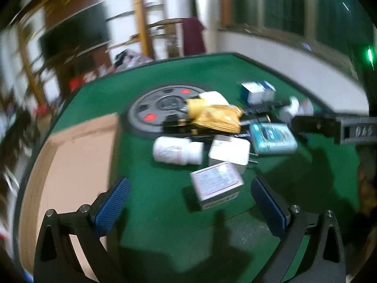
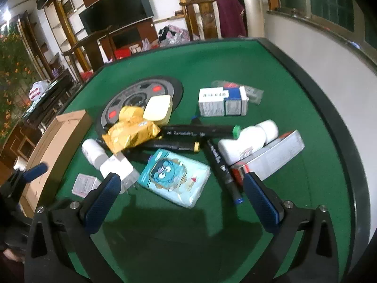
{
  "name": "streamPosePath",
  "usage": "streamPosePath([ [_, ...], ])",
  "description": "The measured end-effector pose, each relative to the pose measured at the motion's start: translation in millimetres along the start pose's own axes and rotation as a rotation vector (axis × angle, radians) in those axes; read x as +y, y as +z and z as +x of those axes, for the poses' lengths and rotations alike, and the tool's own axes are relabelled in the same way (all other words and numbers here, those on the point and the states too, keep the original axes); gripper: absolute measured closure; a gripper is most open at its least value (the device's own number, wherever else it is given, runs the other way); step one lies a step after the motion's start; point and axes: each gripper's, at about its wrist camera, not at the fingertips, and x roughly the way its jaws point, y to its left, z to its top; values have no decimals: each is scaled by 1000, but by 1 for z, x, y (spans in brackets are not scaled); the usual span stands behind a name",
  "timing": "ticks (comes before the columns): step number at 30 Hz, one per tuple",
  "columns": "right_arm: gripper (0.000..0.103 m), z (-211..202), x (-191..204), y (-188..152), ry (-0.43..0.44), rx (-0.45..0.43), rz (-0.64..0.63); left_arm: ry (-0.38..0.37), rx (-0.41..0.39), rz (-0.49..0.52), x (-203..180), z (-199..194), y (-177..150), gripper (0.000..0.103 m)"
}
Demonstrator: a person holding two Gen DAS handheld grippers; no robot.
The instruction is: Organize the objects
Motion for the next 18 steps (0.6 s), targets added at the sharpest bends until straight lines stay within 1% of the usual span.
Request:
streamPosePath([
  [1, 0, -1, 1, -2, 3, 1, -2, -1, 17, 37, -7, 8, 1, 3],
  [3, 0, 3, 3, -2, 13, 3, -5, -17, 49, 71, -15, 22, 3, 3],
  [4, 0, 3, 4, -2, 20, 4, -5, -12, 66, 87, -19, 30, 4, 3],
  [5, 0, 3, 3, -1, 30, 7, -6, -10, 81, 100, -22, 34, 5, 9],
  [6, 0, 2, 3, 0, 44, 10, -6, -29, 105, 108, -25, 39, 5, 16],
  [7, 0, 1, 2, 0, 53, 13, -5, -59, 122, 107, -26, 43, 5, 41],
  [8, 0, 0, 2, 1, 60, 17, -6, -79, 139, 103, -27, 46, 4, 57],
  [9, 0, -1, 1, 3, 66, 21, -10, -122, 138, 84, -25, 45, 5, 57],
  [11, 0, -1, 2, 5, 68, 26, -29, -161, 159, 35, -21, 45, 3, 57],
  [14, 0, 2, 10, 8, 73, 42, -95, -169, 138, -6, -13, 35, 0, 58],
  [18, 0, 18, 29, 9, 53, 88, -230, -174, 80, -77, 8, 2, 1, 58],
])
